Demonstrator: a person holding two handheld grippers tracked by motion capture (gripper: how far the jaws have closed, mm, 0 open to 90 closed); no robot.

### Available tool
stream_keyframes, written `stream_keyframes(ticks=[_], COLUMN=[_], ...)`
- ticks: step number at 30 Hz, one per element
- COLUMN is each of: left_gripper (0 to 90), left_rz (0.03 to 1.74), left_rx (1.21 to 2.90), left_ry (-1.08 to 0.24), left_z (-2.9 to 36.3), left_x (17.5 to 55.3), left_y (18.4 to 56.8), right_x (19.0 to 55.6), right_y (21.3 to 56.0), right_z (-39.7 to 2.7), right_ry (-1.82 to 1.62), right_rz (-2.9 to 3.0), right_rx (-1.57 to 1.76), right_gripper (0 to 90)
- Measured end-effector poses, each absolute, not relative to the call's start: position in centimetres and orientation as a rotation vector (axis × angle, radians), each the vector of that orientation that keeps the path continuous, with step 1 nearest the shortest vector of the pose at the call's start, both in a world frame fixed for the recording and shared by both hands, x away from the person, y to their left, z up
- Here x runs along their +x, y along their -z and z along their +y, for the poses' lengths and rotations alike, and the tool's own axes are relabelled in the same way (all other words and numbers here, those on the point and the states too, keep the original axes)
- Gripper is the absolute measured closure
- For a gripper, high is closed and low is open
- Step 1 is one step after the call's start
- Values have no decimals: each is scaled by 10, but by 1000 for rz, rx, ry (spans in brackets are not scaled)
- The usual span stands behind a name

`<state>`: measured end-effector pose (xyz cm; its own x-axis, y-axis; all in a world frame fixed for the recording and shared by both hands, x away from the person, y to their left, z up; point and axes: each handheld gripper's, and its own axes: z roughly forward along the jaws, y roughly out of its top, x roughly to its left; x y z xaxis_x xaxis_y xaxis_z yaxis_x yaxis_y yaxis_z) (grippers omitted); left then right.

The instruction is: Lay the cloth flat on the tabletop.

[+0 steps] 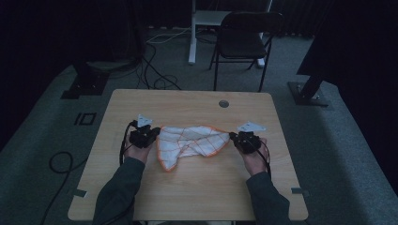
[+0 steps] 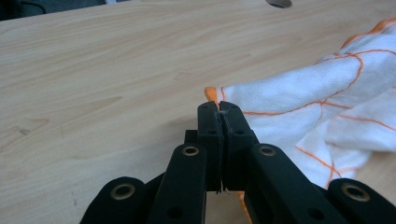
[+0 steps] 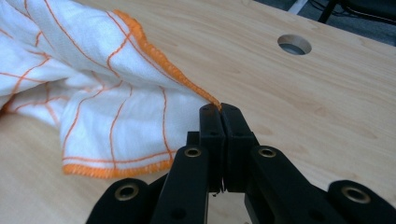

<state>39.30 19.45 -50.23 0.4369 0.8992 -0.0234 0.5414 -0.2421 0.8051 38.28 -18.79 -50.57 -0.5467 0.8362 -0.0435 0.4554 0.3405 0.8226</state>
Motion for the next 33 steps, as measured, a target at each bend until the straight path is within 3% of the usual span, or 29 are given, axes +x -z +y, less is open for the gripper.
stream_keyframes(ticks=[11,14,16,17,27,33], left_gripper=[856,788,773,749,742,740], left_rz=[1271,1281,1280,1269,1188,1139], left_rx=[1875,1868,1864,1862,1899,1928], left_ry=[-618,-641,-645,-645,-628,-609], left_z=[193,193,194,194,186,179], left_x=[410,410,408,405,385,367], left_y=[507,506,504,502,498,502], right_x=[416,420,420,414,388,370], right_y=[506,507,507,506,508,519], right_z=[-179,-176,-176,-176,-172,-160], right_ry=[-1019,-967,-958,-964,-1015,-1042], right_rz=[2160,2157,2158,2141,2173,2232], right_rx=[1140,1135,1134,1134,1059,993], right_gripper=[882,765,747,686,680,729])
